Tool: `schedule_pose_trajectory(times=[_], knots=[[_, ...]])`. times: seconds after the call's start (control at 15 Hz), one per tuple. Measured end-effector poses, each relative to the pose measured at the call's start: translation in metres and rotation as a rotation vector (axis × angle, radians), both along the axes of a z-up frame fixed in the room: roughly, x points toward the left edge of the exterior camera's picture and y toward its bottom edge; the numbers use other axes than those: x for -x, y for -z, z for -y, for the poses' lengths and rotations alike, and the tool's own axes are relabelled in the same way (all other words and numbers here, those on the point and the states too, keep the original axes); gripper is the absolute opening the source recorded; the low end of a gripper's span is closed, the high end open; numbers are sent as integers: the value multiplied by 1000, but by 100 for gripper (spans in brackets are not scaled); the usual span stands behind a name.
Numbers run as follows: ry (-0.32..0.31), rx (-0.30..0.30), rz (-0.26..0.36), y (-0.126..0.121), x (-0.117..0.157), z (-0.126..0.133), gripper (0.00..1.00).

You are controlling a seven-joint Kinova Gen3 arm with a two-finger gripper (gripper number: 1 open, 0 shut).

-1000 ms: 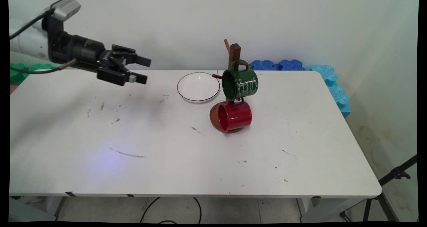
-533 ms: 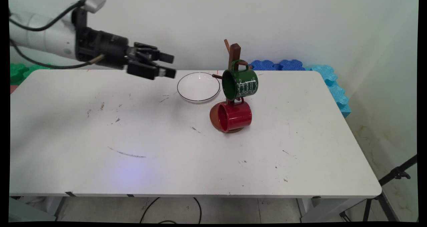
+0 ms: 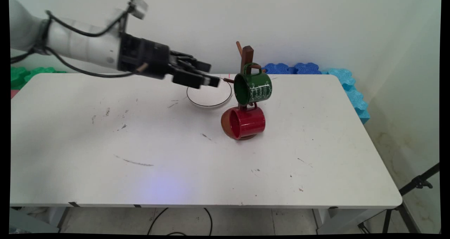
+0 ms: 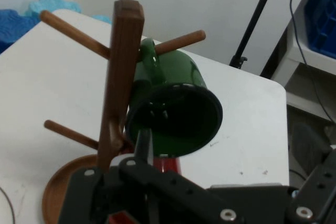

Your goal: Pick up the green mug from the rack

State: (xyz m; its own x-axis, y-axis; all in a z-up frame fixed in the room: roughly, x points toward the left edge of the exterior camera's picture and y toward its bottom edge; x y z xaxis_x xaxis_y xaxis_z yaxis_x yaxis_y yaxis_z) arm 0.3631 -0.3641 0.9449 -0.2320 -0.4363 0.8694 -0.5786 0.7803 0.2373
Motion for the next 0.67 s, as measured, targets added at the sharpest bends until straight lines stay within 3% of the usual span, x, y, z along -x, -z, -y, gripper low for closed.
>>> schedule_pose_trajectory(times=[0.67], knots=[[-67, -63, 38, 19, 66, 2, 100]])
